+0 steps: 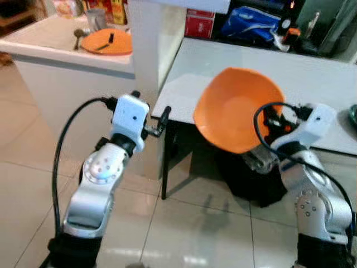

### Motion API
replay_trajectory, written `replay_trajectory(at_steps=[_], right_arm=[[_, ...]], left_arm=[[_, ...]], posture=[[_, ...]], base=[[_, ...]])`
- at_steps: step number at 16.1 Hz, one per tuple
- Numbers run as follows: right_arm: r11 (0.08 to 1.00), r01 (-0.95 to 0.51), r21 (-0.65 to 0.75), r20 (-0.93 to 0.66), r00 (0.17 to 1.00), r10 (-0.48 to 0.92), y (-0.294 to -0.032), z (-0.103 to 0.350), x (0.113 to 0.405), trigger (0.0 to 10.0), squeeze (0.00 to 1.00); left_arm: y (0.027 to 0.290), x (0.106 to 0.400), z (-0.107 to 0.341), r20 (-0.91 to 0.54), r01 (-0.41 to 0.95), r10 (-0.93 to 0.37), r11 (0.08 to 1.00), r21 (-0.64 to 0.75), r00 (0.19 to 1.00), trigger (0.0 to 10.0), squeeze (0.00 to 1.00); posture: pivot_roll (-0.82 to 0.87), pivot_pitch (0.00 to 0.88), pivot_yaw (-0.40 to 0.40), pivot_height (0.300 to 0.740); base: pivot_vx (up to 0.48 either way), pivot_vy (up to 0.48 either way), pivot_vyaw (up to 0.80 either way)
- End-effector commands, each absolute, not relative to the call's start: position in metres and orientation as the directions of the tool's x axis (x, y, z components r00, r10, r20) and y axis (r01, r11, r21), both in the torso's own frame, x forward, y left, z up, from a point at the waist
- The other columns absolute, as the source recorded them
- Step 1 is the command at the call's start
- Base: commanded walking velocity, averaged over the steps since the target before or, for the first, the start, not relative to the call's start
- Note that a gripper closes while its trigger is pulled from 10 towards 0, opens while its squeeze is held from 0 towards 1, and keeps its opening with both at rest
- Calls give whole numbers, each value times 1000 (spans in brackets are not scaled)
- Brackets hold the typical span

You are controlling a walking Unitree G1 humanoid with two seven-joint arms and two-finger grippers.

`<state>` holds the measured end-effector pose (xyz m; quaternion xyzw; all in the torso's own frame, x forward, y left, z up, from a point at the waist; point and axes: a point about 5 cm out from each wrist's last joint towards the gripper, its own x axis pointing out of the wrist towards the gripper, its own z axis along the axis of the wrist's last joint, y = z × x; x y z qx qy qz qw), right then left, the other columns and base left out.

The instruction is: Setting the table

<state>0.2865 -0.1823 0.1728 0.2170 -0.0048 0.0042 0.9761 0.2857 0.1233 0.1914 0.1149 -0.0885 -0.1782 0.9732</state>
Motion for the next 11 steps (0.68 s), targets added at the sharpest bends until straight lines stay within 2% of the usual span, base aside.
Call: replay_trajectory(at_steps=[1,5,11], right_arm=[[889,-10,458,42,999,-11,-186,182,288,10000,0],[893,-10,450,41,999,-10,-186,183,289,10000,0],[900,-68,431,47,997,52,-179,186,291,10000,0]], left_arm=[[121,286,193,130,345,-385,904,253,914,10000,0],[121,286,194,133,343,-383,905,250,914,10000,0],[124,287,196,138,339,-379,907,249,915,10000,0]], posture=[[38,0,-56,740],[38,0,-54,740],[39,0,-56,740]], base=[[311,0,-638],[325,0,-800],[352,0,0]])
